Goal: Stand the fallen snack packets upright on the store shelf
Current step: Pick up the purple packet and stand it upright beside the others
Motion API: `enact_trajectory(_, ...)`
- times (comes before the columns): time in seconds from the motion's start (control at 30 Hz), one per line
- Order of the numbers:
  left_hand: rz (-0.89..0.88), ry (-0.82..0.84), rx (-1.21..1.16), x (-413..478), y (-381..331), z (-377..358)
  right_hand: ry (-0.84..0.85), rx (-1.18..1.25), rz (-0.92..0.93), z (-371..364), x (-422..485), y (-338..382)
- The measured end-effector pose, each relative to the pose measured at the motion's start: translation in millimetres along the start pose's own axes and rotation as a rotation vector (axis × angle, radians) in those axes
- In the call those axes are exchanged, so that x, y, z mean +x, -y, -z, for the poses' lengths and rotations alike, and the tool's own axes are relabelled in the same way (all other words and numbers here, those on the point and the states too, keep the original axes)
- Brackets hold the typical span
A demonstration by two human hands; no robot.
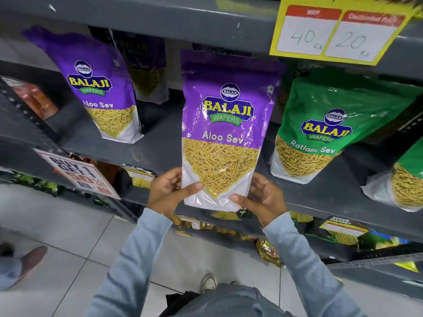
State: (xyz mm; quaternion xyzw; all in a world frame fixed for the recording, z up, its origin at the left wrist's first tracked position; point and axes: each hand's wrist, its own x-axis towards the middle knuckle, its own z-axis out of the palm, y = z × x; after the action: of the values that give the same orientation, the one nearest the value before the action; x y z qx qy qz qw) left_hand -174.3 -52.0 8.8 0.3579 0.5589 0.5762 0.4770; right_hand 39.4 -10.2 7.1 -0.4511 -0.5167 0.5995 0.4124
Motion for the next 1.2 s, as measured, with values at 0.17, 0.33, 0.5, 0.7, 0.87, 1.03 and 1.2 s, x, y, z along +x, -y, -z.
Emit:
enact_trajectory(0.17,-0.109,0.000,0.124,28,-12,-2,-0.024,-0.016,0.053,-8,29,11)
enact_trajectory(0.33,-0.172,-0.035,0.152,83,-15,-9,-0.142,-0.010,0.077,-29,82,14)
enact_trajectory(0.5,-0.202,-0.039,0.198,123,-1,-10,-0.253,-0.046,0.018,-44,127,-3)
enact_trajectory(0.7,-0.191,-0.059,0.195,135,19,-4,-0.246,-0.476,0.033,-56,142,-30)
enact_trajectory(0.87,-0.111,-0.041,0.586,128,35,12,-0.104,-0.571,-0.052,-53,140,-38)
enact_trajectory(1.03,-0.133,-0.082,0.660,130,38,21,-0.141,-0.654,-0.041,-67,138,-43)
enact_trajectory(1.2,-0.107,-0.139,0.707,134,41,29,-0.191,-0.612,0.004,-79,137,-50)
